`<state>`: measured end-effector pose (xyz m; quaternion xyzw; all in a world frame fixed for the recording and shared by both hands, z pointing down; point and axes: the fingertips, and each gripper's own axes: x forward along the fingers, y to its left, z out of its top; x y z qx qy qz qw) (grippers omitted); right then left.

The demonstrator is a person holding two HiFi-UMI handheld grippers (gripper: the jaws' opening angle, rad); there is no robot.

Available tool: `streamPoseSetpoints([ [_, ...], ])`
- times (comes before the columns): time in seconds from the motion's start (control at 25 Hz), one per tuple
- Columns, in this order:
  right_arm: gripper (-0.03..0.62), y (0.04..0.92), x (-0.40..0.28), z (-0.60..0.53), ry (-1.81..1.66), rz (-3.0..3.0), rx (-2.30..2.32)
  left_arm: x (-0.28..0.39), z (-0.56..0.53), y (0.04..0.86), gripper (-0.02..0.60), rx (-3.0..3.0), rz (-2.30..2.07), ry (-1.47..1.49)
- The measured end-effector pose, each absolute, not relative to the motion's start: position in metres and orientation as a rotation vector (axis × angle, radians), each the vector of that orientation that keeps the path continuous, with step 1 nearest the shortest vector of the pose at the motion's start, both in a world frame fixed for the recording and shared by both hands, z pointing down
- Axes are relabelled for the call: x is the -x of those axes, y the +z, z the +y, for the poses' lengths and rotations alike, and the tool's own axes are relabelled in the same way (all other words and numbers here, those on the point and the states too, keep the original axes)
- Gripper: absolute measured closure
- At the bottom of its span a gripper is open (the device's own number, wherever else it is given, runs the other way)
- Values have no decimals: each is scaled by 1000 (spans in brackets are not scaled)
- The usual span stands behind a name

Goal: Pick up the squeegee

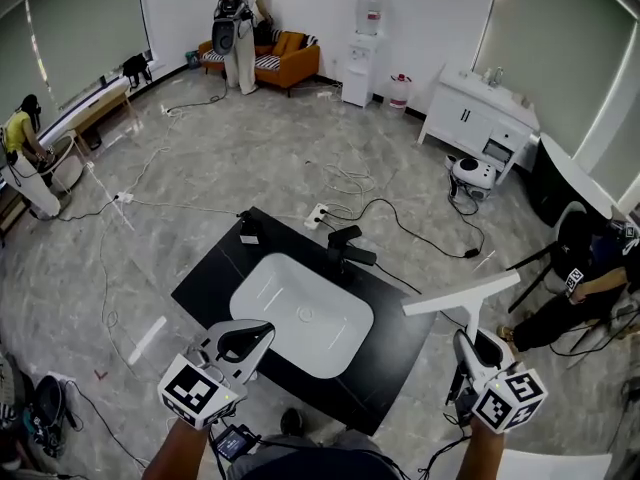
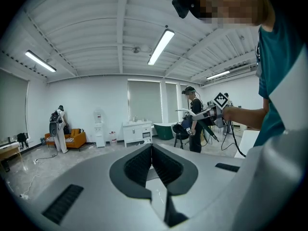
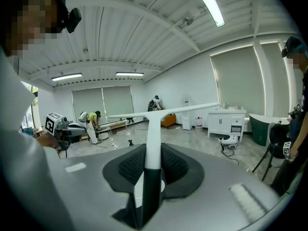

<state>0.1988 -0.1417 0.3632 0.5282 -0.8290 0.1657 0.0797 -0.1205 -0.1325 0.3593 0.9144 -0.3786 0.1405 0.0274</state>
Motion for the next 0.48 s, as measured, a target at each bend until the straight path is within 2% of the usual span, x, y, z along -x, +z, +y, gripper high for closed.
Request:
streamPoseSetpoints([
  [0.48, 497, 313, -202, -100, 375, -2521, -1652, 127, -111, 348, 575, -2854, -1152, 425],
])
